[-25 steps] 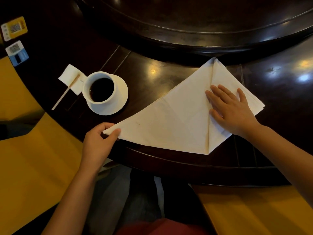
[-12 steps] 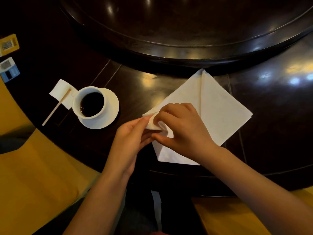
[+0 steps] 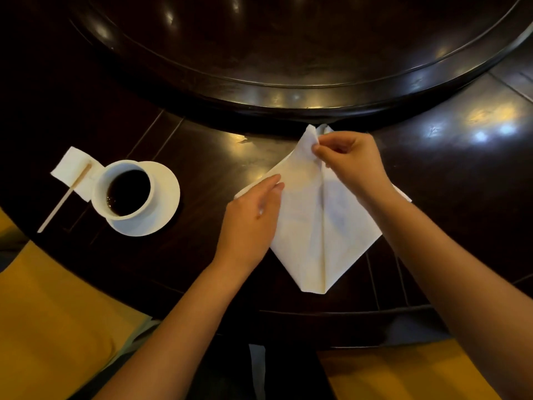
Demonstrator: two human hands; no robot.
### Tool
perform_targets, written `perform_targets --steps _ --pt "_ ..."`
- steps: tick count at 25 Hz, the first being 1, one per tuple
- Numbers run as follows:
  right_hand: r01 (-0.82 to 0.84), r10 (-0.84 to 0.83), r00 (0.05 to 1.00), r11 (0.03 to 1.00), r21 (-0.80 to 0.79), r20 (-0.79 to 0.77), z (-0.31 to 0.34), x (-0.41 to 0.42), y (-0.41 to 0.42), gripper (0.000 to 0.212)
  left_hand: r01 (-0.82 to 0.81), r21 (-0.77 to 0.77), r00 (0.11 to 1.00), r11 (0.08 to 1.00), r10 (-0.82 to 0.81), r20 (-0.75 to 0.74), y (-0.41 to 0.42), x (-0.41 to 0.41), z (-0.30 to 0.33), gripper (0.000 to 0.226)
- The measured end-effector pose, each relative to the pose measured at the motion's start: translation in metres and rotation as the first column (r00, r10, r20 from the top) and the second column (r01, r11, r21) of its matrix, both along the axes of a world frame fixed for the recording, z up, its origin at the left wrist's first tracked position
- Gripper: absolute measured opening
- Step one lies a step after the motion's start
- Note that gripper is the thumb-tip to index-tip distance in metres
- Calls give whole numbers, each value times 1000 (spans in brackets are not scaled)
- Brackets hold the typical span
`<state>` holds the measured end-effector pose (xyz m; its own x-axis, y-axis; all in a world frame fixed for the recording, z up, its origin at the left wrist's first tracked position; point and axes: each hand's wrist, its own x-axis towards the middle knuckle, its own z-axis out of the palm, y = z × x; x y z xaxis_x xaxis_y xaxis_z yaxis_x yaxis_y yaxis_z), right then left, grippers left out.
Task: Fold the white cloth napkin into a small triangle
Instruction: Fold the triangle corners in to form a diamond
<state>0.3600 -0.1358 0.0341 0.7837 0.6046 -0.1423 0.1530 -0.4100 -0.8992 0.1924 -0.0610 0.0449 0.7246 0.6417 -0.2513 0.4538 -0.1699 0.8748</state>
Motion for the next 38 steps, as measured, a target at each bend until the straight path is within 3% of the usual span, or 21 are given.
perform_targets --steps 2,4,7,10,12,15,17,18,20,22,28,30,33,37,38 --pt "3 1 999 996 -84 51 -13 19 8 14 224 353 974 908 -196 -115 2 7 -16 43" --pt "20 -3 994 987 -158 105 -25 31 14 15 422 516 907 746 -347 -241 3 15 -33 53" --pt "49 -3 979 973 -224 204 -42 42 16 16 618 572 786 539 -421 -452 0 24 -59 61" --pt "84 21 928 961 -264 372 -52 42 14 16 681 561 732 470 -411 -543 -3 19 -80 63" --pt "89 94 824 953 -291 559 -54 39 11 16 690 557 723 463 -400 -563 -2 16 -90 64" --pt "-81 342 528 931 -355 778 -56 38 0 26 705 566 709 427 -392 -587 -2 17 -94 66" --pt "-260 607 355 795 -549 711 -58 43 -10 43 716 569 698 404 -397 -596 -2 17 -94 67" --pt "-305 711 319 703 -642 627 -60 47 -15 50 722 571 692 392 -405 -597 0 16 -93 67" --pt "-334 798 347 596 -730 493 -68 55 -24 55 738 570 674 362 -447 -588 6 18 -92 68" --pt "-338 799 398 584 -738 451 -74 60 -29 55 768 571 625 291 -533 -570 11 26 -91 68" --pt "-352 793 394 597 -721 465 -81 62 -28 54 850 525 304 -48 -770 -562 13 36 -89 62" --pt "-352 790 401 600 -719 463 -81 61 -27 54 847 525 235 -85 -825 -513 4 20 -86 61" --pt "-342 790 406 598 -725 460 -80 60 -27 54 829 550 209 -102 -855 -474 -22 -14 -81 61" --pt "-322 780 426 604 -729 458 -78 56 -27 56 787 568 86 -240 -869 -487 -44 -41 -70 59" --pt "-317 774 436 610 -726 460 -79 54 -27 56 767 615 147 -183 -882 -447 -45 -35 -67 56"
